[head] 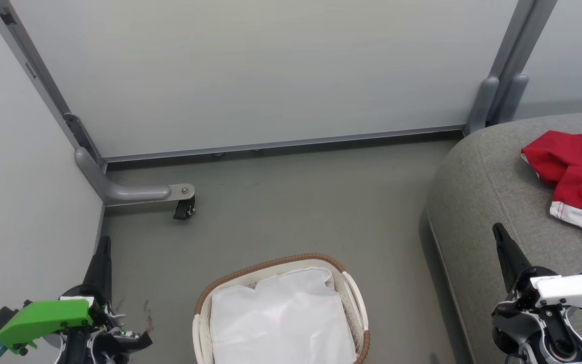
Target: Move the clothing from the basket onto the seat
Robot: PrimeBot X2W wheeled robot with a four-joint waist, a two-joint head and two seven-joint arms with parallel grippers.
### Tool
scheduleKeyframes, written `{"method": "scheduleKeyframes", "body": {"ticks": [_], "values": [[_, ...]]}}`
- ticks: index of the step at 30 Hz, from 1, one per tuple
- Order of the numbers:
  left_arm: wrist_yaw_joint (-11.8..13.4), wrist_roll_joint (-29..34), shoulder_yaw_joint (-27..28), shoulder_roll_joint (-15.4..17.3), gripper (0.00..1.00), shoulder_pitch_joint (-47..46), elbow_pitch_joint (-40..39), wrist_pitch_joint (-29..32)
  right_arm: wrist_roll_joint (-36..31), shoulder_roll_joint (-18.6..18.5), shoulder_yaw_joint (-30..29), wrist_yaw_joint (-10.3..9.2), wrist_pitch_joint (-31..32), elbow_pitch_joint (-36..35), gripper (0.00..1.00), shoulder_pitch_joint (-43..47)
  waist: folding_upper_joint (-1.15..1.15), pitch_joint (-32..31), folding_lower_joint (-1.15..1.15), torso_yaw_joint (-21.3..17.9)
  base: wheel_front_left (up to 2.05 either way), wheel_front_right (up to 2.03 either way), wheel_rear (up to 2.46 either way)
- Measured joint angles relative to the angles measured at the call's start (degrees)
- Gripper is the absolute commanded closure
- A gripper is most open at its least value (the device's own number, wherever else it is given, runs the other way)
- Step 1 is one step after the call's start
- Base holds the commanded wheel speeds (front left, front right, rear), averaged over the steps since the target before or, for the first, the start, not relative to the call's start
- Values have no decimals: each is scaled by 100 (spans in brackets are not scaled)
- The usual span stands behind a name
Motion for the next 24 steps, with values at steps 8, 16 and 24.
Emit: {"method": "scheduleKeyframes", "body": {"ticks": [8, 16, 24], "values": [[0, 0, 0, 0, 100, 0, 0, 0, 0, 0, 0, 0, 0, 0, 100, 1, 0, 0, 0, 0, 0, 0, 0], [0, 0, 0, 0, 100, 0, 0, 0, 0, 0, 0, 0, 0, 0, 100, 1, 0, 0, 0, 0, 0, 0, 0], [0, 0, 0, 0, 100, 0, 0, 0, 0, 0, 0, 0, 0, 0, 100, 1, 0, 0, 0, 0, 0, 0, 0]]}}
